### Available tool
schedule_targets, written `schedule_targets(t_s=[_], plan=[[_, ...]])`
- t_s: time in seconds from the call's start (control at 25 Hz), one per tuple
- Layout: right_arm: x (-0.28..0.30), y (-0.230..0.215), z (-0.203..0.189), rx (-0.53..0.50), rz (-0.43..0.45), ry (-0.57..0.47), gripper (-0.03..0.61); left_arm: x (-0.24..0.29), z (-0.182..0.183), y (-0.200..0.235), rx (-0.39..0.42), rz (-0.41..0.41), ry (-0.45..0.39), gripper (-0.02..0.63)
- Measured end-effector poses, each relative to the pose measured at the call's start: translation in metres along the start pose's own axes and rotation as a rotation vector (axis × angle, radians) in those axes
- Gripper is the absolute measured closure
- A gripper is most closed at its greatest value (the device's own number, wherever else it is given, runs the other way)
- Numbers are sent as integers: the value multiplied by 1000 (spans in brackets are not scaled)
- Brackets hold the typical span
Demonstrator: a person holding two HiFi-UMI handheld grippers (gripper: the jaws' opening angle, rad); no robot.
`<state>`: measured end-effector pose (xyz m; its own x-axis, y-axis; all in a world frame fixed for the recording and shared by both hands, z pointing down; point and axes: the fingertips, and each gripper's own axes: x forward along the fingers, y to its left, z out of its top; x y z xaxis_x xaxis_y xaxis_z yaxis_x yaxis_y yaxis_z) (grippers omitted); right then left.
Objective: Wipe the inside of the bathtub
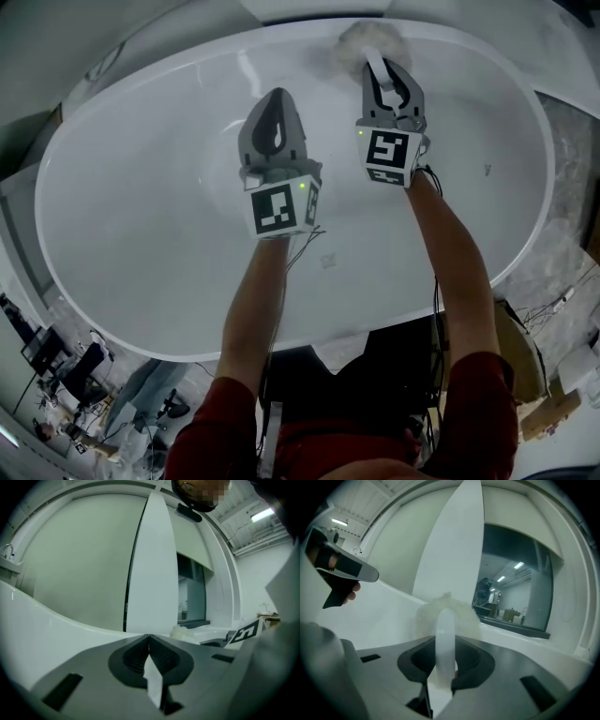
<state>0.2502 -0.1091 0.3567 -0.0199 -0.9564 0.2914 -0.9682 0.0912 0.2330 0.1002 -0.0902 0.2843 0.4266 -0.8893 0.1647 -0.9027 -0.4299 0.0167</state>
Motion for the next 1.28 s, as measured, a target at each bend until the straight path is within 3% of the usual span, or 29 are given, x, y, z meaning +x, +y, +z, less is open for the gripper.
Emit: schedule_targets(t_s=[0.28, 0.6, 0.92, 1.28], plan=[[-20, -86, -29, -1, -51, 9, 486, 33, 3, -82, 10, -64, -10, 597], [-40, -159, -61, 115, -168, 72, 486, 54, 1, -140, 19, -141, 0, 598], [-59, -193, -84, 241, -287, 120, 486, 58, 1, -153, 19, -164, 0, 598], [-51, -186, -81, 259, -304, 130, 486, 53, 3, -140, 32, -154, 3, 597]])
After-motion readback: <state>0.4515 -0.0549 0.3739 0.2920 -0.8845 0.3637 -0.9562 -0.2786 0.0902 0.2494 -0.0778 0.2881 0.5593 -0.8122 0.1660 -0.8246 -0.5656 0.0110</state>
